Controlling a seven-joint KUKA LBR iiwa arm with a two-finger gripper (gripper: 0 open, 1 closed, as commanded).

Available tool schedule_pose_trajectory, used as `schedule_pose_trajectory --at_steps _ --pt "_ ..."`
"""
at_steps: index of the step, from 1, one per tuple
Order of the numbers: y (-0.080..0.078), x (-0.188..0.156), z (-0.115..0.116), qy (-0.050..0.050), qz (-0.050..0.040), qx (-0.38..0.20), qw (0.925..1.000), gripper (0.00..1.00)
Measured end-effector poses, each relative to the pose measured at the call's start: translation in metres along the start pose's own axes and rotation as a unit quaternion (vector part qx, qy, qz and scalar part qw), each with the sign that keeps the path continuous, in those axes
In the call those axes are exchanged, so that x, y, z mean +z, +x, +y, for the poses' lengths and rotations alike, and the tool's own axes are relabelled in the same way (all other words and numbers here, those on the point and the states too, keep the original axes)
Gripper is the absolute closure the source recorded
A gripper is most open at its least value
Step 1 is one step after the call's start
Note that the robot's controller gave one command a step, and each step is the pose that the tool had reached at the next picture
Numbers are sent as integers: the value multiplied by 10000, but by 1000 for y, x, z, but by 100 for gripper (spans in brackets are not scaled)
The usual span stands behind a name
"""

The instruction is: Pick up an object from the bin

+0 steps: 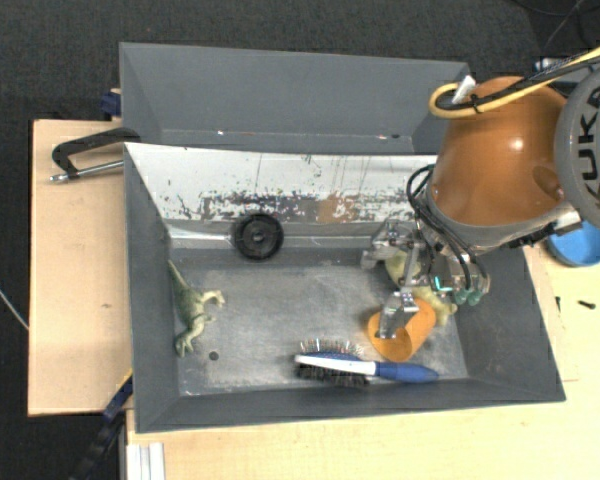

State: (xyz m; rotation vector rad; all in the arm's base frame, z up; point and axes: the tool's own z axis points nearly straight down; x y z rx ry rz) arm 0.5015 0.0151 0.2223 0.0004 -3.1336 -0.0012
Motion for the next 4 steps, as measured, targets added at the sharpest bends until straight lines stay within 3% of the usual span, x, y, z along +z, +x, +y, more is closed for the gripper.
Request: schedule_pose_trajectory --at_steps 1,2,3,4 --pt "10 129 1 3 0 -1136 9935 0" --pt "6 148 28 42 9 -1976 9803 0" --pt "6 147 29 30 -1 -1972 9804 100" --pt "-25 -32 14 20 -111 -2038 9789 100"
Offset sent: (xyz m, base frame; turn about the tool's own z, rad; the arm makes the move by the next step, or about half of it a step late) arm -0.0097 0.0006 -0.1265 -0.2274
